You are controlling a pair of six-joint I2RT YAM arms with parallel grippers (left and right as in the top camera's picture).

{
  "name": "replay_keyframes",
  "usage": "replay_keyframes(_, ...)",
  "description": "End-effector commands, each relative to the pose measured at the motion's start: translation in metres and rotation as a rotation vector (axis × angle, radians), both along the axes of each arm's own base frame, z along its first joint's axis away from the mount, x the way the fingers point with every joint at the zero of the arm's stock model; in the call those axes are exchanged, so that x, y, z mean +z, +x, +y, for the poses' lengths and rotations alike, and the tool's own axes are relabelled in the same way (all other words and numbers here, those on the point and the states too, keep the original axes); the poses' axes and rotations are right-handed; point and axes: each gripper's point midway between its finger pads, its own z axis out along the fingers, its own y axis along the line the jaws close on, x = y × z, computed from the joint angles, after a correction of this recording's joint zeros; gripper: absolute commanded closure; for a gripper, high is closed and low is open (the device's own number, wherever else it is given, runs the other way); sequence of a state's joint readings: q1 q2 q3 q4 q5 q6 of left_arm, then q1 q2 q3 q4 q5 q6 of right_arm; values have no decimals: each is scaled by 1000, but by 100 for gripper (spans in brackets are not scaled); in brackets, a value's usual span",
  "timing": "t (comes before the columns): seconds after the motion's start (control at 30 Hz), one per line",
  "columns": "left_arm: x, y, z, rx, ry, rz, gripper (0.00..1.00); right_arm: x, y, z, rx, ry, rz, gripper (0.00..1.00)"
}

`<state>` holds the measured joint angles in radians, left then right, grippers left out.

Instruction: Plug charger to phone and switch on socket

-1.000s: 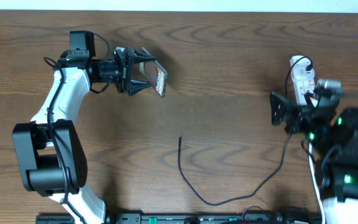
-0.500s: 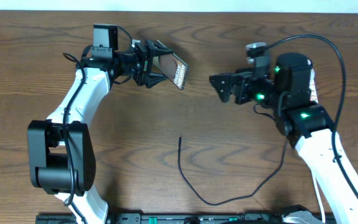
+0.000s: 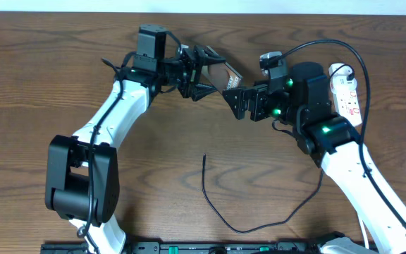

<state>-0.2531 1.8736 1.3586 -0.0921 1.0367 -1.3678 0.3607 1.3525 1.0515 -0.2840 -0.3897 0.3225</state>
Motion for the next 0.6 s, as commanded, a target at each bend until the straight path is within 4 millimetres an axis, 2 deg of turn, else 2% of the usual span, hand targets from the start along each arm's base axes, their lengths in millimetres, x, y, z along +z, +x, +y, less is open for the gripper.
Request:
replay_keyframes(0.0,28,-2,-11,-9,-47,-9,93,-13,11,2,-48,-1,52,1)
replay_keyframes(0.13,28,-6,-17,-23,-47,-8,93,-28,16,11,-43,-2,81,1)
replay_keyframes(0.37,28,-8,-20,-26,-49,2,93,-20,20,21,-27,15,30,6)
replay_keyframes(0.5,28,-8,-20,-25,-49,2,93,-20,23,18,-56,15,36,19)
replay_keyframes(0.53,28,-8,-20,-25,-49,2,93,-20,23,18,-58,18,39,29)
replay_keyframes(0.57,28,-8,-20,-25,-48,2,93,-20,23,18,-59,19,40,34)
